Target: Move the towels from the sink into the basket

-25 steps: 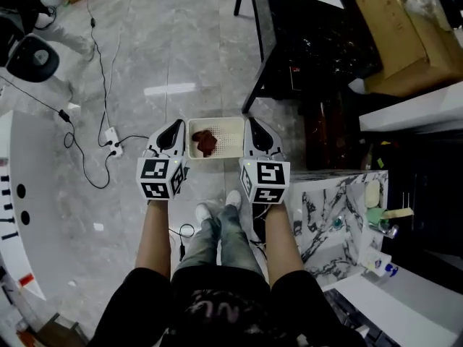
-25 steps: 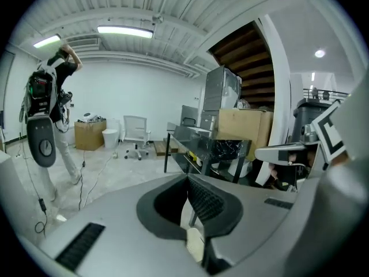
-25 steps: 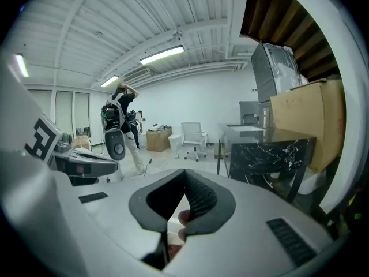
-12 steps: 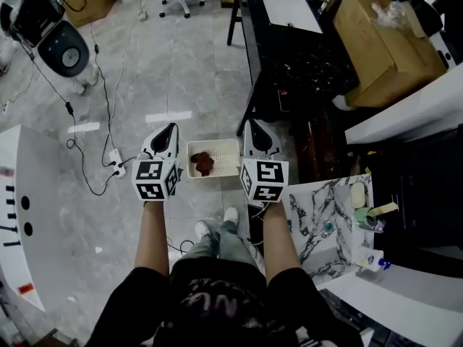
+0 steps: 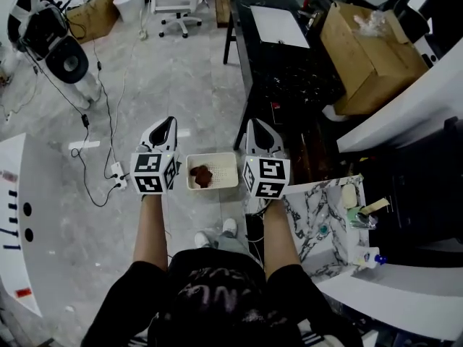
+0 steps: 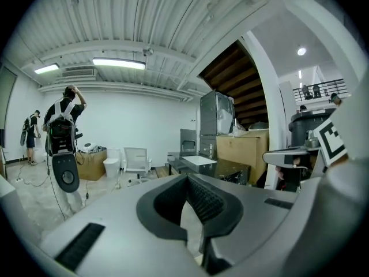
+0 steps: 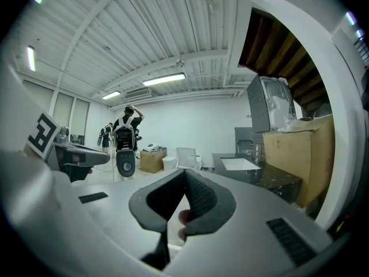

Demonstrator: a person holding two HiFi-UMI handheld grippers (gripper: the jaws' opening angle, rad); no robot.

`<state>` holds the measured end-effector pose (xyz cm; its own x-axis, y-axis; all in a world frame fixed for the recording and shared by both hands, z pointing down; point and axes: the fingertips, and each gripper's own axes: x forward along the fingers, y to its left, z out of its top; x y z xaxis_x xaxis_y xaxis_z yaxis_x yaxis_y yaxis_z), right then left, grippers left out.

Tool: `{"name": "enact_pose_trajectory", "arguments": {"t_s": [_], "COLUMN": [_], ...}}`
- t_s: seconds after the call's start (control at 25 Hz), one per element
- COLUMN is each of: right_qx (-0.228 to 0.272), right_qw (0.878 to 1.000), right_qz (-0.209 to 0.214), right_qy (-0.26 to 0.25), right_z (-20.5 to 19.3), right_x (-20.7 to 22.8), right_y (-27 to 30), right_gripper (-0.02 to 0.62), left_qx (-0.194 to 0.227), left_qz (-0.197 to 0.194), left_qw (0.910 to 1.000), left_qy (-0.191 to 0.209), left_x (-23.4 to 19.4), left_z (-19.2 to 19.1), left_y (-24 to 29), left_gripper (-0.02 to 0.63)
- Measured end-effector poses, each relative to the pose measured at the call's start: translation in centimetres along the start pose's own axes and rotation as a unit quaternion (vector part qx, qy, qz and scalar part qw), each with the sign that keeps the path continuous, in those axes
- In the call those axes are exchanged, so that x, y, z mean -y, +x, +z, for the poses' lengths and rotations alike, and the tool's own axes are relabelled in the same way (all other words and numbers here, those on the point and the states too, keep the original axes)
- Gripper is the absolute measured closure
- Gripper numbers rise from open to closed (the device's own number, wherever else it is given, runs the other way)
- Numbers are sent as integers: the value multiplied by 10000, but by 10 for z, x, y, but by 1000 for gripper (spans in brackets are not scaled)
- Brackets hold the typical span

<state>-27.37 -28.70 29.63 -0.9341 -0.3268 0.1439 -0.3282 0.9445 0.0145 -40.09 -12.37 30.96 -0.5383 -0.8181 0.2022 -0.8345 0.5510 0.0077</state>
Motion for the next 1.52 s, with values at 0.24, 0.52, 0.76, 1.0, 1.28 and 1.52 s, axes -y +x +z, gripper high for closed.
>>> {"name": "enact_pose_trajectory", "arguments": {"t_s": [0.24, 0.52, 0.76, 1.0, 1.28, 1.52], "right_qx": [225, 364, 420, 424, 400, 380], "right_qw": [9997, 9993, 9991, 9990, 9991, 9992], "right_qz": [-70, -80, -28, -7, 4, -32], "right_qy": [-42, -75, -99, -105, -160, -133], "right_z": [22, 31, 35, 36, 32, 32], "right_x": [-1, -13, -25, -33, -37, -31], "right_y": [-14, -32, -42, -45, -49, -50], "right_gripper": [581, 581, 581, 581, 581, 581], "left_qx": [193, 297, 314, 333, 311, 272], "left_qz": [-37, -22, 5, -9, 29, 29], "left_qw": [9998, 9994, 9993, 9991, 9991, 9994], "left_qy": [44, 164, 193, 268, 283, 234], "left_x": [2, 4, 4, 6, 5, 7], "left_z": [21, 28, 30, 29, 25, 22], "left_y": [-18, -39, -54, -61, -66, -68], "left_gripper": [589, 589, 589, 589, 589, 589]}}
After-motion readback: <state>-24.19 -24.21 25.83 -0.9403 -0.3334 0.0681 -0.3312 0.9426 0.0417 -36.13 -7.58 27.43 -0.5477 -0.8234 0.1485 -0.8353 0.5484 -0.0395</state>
